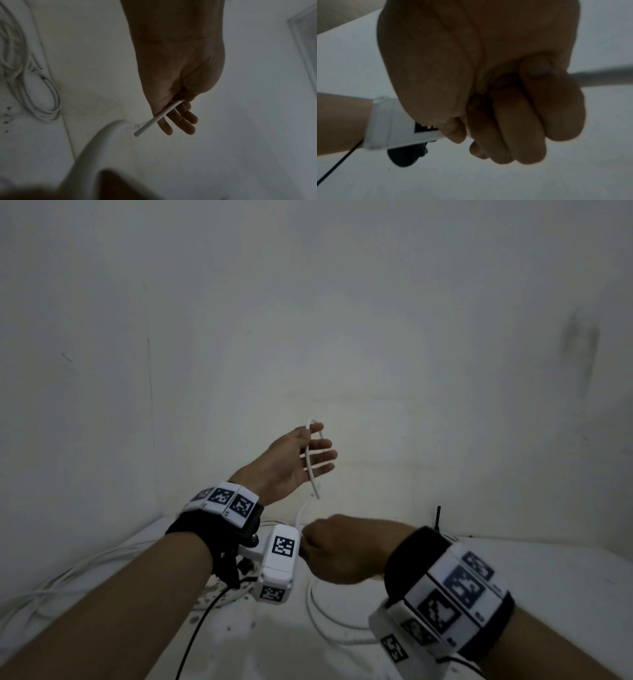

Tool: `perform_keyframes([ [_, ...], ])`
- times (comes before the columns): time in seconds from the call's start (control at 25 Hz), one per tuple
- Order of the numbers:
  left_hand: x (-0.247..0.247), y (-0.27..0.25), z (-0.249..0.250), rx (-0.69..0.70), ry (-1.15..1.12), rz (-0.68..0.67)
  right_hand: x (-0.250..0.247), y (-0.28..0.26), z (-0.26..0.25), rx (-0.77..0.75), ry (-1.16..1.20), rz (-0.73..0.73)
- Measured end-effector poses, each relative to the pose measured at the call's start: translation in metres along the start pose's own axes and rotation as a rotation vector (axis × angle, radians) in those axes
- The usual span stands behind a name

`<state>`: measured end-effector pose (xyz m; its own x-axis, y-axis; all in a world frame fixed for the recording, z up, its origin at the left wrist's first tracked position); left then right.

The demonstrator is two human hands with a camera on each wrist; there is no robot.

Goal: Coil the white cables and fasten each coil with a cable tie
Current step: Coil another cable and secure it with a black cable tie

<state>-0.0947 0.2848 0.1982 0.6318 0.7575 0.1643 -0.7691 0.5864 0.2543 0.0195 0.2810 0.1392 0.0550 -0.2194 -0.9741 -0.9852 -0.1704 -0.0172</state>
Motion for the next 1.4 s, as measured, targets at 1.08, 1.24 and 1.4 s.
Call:
perform_keyframes([
  [1.08,-0.028,-0.024,-0.095,-0.205,0.051,0.12,-0.089,-0.018,0.117,0.145,0.769,0.966],
  [1.24,-0.012,-0.022,-0.106,-0.215,-0.256,0.011,-0.045,-0.003,0.121,0.099,1.078,0.719],
  [1.4,0.016,-0.026,-0.109,-0.229,-0.387,-0.176,-0.024,-0.007,0.118,-0.021,1.259,0.567],
])
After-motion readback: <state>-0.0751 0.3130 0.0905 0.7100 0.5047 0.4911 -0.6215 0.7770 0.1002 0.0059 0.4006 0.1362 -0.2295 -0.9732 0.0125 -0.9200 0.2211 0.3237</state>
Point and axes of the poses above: each hand's wrist, its own y-axis towards the middle knuckle, its own x-axis out of the palm, z = x × y, the point moved 10 cm from there along y, towards the middle knuckle, and after that the axes turned 10 degrees about y, right-handed, at the moved point
